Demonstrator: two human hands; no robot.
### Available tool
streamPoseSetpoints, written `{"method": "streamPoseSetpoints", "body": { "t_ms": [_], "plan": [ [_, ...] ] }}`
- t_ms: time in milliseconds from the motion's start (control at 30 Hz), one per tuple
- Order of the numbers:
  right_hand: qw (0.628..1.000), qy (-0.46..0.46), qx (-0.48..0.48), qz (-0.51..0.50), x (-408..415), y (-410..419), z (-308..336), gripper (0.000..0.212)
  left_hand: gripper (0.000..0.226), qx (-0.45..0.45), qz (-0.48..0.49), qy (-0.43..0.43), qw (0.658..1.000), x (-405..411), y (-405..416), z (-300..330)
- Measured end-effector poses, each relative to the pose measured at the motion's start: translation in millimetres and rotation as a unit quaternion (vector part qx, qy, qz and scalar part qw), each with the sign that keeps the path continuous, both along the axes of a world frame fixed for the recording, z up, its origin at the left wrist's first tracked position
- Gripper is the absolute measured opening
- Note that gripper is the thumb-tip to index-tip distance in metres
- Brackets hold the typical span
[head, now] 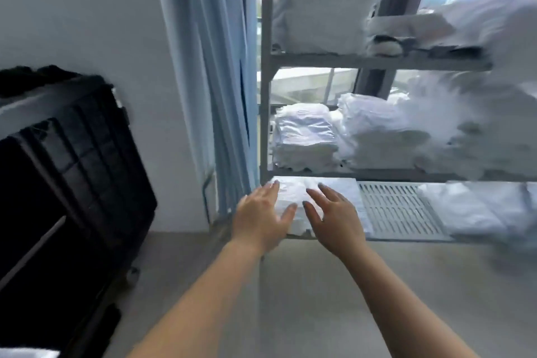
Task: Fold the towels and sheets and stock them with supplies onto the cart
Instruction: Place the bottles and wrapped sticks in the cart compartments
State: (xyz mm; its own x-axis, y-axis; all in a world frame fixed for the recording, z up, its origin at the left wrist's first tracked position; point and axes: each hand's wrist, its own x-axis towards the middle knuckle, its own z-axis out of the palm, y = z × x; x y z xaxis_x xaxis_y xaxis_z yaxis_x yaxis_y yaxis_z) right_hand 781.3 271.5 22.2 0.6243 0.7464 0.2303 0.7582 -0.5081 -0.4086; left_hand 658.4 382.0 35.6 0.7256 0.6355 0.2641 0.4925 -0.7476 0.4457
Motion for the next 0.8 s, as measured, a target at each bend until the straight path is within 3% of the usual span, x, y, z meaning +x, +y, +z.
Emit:
{"method": "streamPoseSetpoints", "body": {
  "t_ms": [200,367,800],
  "plan": [
    [0.981,0.041,0.006,-0.191,64.7,-153.5,-16.2,0.044,0.068,-0.009,-0.164,0.030,0.986,115.7,-118.8,-15.3],
    [0.937,0.065,0.024,-0.343,73.5,-272.0,-29.5,0.044,0.067,0.006,-0.323,0.063,0.944,181.6,-224.7,-28.7],
    [0.728,0.122,0.058,-0.672,31.4,-482.7,-57.8,0.042,0.067,0.012,-0.626,0.103,0.773,258.4,-456.8,-76.0]
  ]
}}
